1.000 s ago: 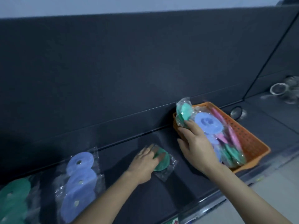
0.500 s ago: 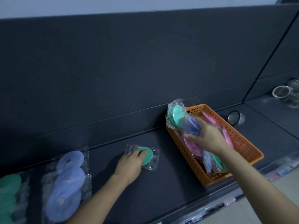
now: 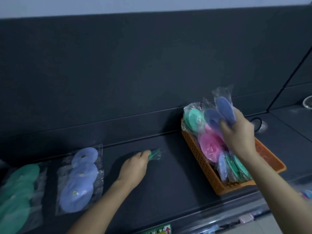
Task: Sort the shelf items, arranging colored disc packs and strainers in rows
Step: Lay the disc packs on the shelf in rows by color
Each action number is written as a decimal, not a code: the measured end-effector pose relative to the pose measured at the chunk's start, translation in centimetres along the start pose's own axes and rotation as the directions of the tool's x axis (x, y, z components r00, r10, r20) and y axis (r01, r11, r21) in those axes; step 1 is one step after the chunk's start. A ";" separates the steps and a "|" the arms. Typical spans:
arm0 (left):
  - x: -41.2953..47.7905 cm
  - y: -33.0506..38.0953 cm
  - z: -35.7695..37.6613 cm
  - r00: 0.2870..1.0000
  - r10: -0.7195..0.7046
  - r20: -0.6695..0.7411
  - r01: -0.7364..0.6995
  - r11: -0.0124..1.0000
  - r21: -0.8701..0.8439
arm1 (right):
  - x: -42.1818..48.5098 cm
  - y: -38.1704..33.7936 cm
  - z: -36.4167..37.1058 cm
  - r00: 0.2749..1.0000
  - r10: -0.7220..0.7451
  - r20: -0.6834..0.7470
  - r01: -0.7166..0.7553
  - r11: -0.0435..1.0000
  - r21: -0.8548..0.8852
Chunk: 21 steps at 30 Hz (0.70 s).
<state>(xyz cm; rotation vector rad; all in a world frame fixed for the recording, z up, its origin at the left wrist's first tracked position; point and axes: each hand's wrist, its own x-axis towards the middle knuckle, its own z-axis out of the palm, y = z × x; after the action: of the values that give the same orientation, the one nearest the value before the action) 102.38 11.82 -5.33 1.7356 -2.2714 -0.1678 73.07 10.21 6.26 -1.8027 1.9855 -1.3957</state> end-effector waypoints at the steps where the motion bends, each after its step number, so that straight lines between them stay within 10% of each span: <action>1: -0.1 -0.1 -0.4 1.000 -0.014 -0.022 0.013 0.998 -0.060 | -0.2 -0.9 0.2 1.000 -0.016 -0.014 0.017 0.998 0.063; 8: -2.3 -1.7 -3.7 0.955 -0.224 -0.192 0.134 0.909 -0.395 | -3.4 -7.0 3.8 0.979 0.151 0.137 -0.200 0.842 0.501; 21: -13.4 -12.9 -9.9 0.849 -0.525 -0.062 0.366 0.668 -0.648 | -13.6 -15.2 14.0 0.824 0.168 0.541 -0.499 0.669 0.551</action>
<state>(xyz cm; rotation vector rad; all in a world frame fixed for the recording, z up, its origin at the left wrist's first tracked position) 120.39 21.93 -1.15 1.7658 -1.3335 -0.6779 96.77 16.09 2.18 -1.1762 1.2366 -1.1979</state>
